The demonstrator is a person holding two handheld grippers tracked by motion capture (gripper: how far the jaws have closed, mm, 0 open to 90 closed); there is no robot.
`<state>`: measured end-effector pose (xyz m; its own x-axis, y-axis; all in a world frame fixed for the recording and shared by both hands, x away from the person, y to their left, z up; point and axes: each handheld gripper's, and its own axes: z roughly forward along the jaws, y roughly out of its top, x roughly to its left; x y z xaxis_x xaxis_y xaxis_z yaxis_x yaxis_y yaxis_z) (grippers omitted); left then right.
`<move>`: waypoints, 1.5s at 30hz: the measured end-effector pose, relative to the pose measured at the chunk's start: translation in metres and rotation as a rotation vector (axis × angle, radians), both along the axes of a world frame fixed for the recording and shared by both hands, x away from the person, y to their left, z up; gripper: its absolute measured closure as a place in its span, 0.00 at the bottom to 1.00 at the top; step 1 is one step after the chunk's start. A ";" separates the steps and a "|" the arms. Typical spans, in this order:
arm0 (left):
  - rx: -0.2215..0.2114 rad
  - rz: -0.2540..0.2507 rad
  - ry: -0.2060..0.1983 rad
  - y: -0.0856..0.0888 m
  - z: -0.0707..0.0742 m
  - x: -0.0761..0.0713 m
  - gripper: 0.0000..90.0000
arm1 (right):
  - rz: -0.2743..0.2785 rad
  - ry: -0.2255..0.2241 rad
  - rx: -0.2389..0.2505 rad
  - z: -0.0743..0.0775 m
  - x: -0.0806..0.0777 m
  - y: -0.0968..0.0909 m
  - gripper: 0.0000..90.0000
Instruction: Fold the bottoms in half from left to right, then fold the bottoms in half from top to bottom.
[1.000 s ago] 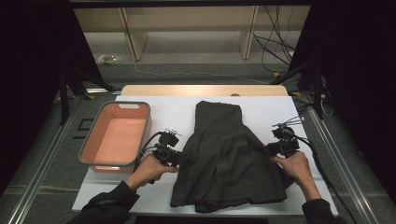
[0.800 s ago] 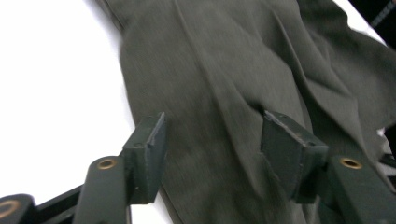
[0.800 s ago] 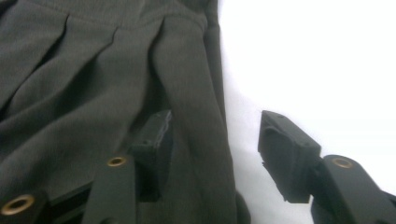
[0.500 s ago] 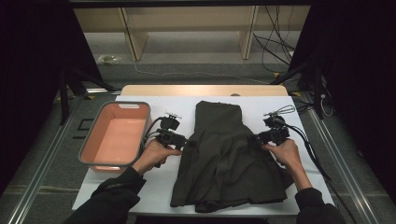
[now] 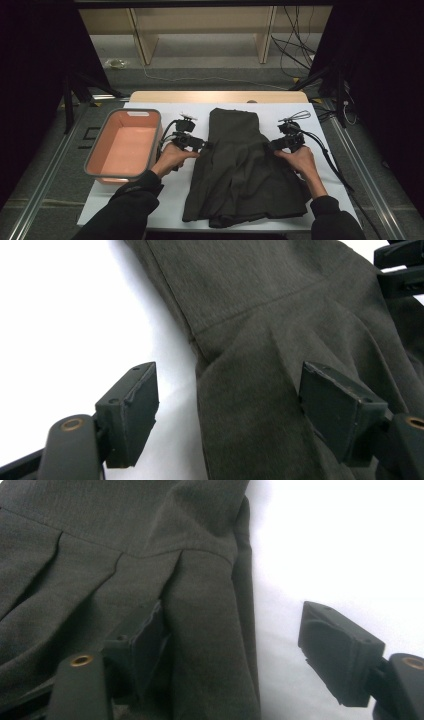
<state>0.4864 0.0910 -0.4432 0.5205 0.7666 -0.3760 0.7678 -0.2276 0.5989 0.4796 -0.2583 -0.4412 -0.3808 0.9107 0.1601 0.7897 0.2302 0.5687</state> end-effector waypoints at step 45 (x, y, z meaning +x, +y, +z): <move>-0.058 0.007 0.061 -0.029 -0.018 0.036 0.80 | 0.022 0.009 0.000 0.005 0.025 0.016 0.29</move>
<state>0.5222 0.0623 -0.4611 0.4904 0.7460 -0.4505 0.8046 -0.1888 0.5631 0.5048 -0.2423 -0.4361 -0.3990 0.9023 0.1633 0.7897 0.2476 0.5614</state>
